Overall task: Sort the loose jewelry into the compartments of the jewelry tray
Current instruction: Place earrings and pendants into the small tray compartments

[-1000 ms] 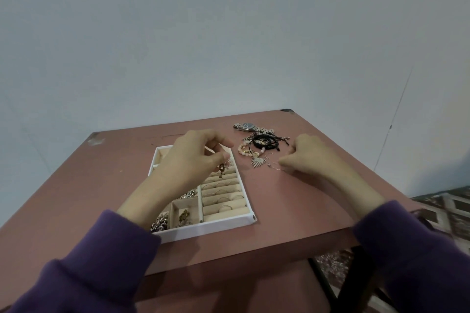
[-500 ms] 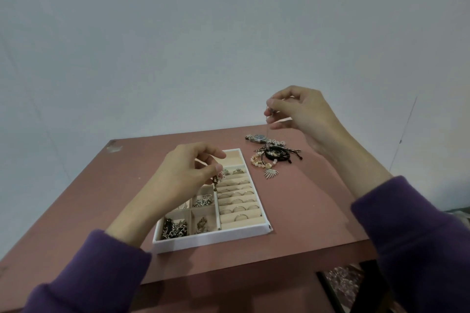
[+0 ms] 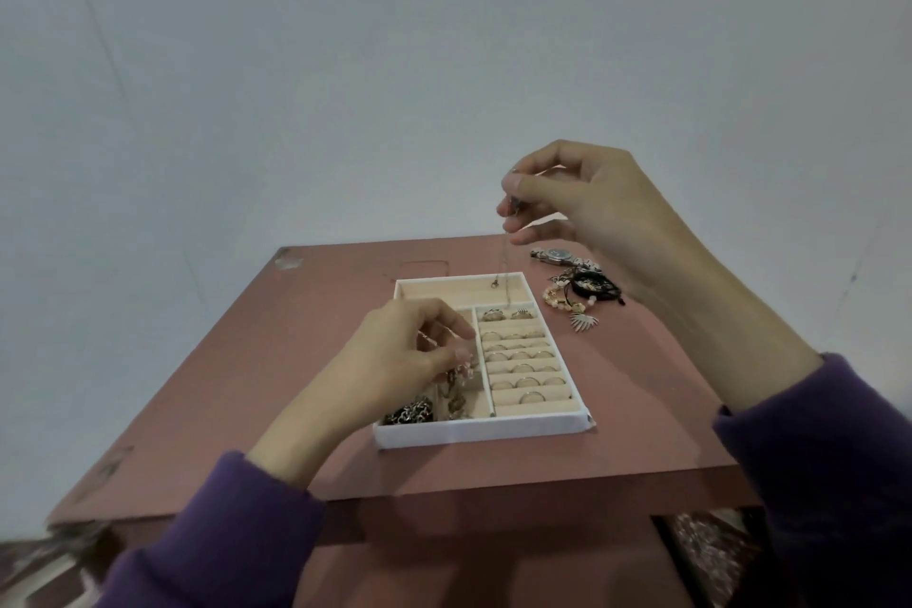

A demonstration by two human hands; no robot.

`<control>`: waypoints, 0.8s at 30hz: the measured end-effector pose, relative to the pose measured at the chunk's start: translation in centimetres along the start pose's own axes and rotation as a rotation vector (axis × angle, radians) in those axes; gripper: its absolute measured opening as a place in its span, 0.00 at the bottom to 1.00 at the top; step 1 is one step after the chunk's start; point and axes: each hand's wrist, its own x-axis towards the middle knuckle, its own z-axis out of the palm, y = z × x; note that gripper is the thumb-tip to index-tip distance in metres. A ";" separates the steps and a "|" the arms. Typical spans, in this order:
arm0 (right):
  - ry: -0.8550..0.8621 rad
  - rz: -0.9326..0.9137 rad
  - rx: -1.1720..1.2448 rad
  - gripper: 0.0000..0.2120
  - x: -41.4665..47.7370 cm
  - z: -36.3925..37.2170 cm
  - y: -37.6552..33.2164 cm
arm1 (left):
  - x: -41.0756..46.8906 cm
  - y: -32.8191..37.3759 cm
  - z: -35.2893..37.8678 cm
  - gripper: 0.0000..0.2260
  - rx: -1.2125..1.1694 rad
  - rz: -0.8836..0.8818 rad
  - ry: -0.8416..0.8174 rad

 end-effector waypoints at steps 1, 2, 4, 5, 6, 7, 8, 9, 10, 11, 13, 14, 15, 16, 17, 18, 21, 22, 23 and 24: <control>-0.012 0.008 -0.008 0.02 -0.3 0.3 0.1 | -0.2 -0.2 0.1 0.04 0.011 0.004 -0.011; -0.027 0.018 -0.018 0.02 -0.5 0.6 0.3 | -0.3 -0.4 0.2 0.04 0.022 0.016 -0.023; -0.059 0.042 -0.035 0.01 -0.9 1.2 0.6 | -0.7 -0.6 0.4 0.05 0.065 0.049 -0.047; -0.075 0.054 -0.041 0.01 -1.1 1.4 0.7 | -0.8 -0.7 0.4 0.06 0.096 0.065 -0.054; -0.088 0.064 -0.048 0.01 -1.3 1.7 0.8 | -0.8 -0.9 0.4 0.07 0.128 0.078 -0.055; -0.098 0.073 -0.056 0.01 -1.5 1.9 0.9 | -0.9 -1.0 0.5 0.07 0.154 0.088 -0.055; -0.107 0.079 -0.066 0.01 -1.7 2.0 1.0 | -0.9 -1.2 0.5 0.06 0.170 0.095 -0.055; -0.117 0.084 -0.075 0.01 -1.9 2.1 1.1 | -1.0 -1.4 0.4 0.06 0.176 0.098 -0.054; -0.129 0.087 -0.083 0.01 -2.1 2.2 1.2 | -1.0 -1.6 0.4 0.04 0.172 0.097 -0.050; -0.145 0.089 -0.094 0.02 -2.4 2.3 1.3 | -1.0 -1.7 0.3 0.03 0.161 0.095 -0.041; -0.181 0.087 -0.114 0.02 -2.9 2.5 1.5 | -1.1 -2.2 -0.1 0.01 0.113 0.091 0.013; -0.198 0.086 -0.119 0.02 -3.1 2.6 1.6 | -1.2 -2.5 -0.3 0.02 0.074 0.082 0.051; -0.213 0.087 -0.123 0.03 -3.3 2.7 1.7 | -1.2 -2.8 -0.4 0.02 0.032 0.072 0.098; -0.227 0.091 -0.129 0.03 -3.5 2.8 1.9 | -1.2 -3.2 -0.4 0.02 -0.007 0.059 0.159; -0.240 0.098 -0.139 0.03 -3.7 2.9 2.1 | -1.2 -3.5 -0.3 0.02 -0.037 0.051 0.233; -0.253 0.106 -0.154 0.03 -3.8 3.0 2.4 | -1.2 -3.9 -0.1 0.02 -0.061 0.043 0.309; -0.293 0.125 -0.245 0.02 -4.1 3.2 3.3 | -1.3 -4.9 0.6 0.02 -0.096 0.035 0.452; -0.303 0.134 -0.278 0.02 -4.2 3.2 3.6 | -1.3 -5.1 0.7 0.03 -0.096 0.035 0.470; -0.310 0.147 -0.303 0.02 -4.2 3.3 3.9 | -1.3 -5.4 0.9 0.03 -0.093 0.030 0.484; -0.316 0.161 -0.321 0.02 -4.3 3.3 4.2 | -1.3 -5.5 0.9 0.03 -0.097 0.021 0.497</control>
